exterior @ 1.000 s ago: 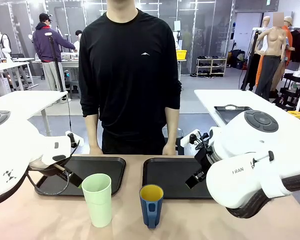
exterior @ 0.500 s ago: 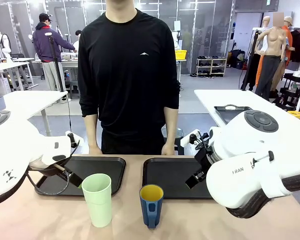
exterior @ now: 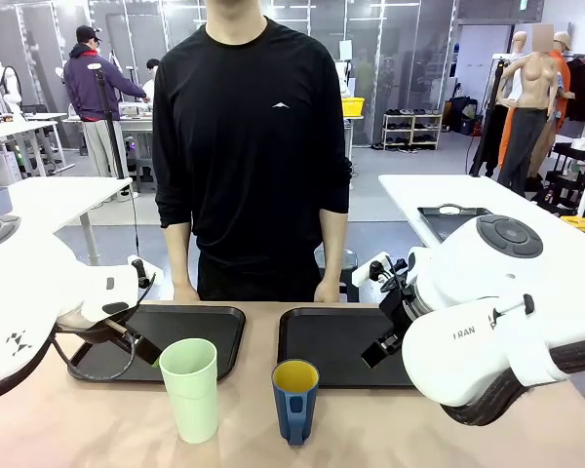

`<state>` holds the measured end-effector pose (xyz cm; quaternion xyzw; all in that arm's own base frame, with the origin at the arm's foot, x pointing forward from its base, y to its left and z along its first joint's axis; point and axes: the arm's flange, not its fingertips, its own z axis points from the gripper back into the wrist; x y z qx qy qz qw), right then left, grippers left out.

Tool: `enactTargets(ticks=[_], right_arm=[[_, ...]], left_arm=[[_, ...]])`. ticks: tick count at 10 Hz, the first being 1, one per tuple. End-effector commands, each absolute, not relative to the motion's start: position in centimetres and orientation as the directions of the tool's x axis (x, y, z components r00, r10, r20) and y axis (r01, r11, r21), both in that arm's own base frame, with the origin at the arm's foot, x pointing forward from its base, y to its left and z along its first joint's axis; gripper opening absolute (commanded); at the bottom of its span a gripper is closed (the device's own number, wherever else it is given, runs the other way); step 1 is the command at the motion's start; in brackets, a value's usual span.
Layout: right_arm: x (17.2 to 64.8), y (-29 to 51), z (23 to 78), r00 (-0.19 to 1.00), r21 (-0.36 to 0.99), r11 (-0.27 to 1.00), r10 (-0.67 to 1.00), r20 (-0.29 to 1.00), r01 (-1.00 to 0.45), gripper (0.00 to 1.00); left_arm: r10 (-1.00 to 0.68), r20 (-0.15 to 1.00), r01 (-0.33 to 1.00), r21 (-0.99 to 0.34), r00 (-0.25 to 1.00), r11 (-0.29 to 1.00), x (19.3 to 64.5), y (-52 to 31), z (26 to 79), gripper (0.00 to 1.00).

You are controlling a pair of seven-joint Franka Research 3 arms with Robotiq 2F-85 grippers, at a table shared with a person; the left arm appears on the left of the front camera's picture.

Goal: Sort and store the cups by type.
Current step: Pick up the Reusable plastic cup.

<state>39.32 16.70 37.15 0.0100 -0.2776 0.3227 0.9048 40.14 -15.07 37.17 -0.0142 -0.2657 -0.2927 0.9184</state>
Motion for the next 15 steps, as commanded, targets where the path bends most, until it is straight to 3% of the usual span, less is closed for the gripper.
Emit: enactTargets(ticks=[1, 4, 9, 15], right_arm=[[39.3, 16.7, 37.2, 0.639, -0.159, 0.793, 0.576, 0.51, -0.588, 1.0], [38.2, 17.1, 39.1, 0.678, -0.17, 0.829, 0.538, 0.502, -0.533, 1.0], [32.6, 18.5, 49.7, 0.691, -0.217, 0.886, 0.456, 0.561, -0.409, 1.0], [31.3, 19.0, 50.2, 0.678, -0.304, 0.871, 0.491, 0.547, -0.385, 1.0]], left_arm=[[-0.53, 0.496, 0.545, 0.129, 0.688, 0.829, 40.1, -15.0, 37.2, 1.0], [-0.496, 0.5, 0.483, 0.166, 0.71, 0.86, 39.4, -15.3, 39.2, 1.0], [-0.386, 0.595, 0.413, 0.099, 0.705, 0.905, 35.1, -16.8, 48.0, 1.0], [-0.438, 0.601, 0.439, 0.157, 0.669, 0.885, 33.7, -17.6, 48.2, 1.0]])
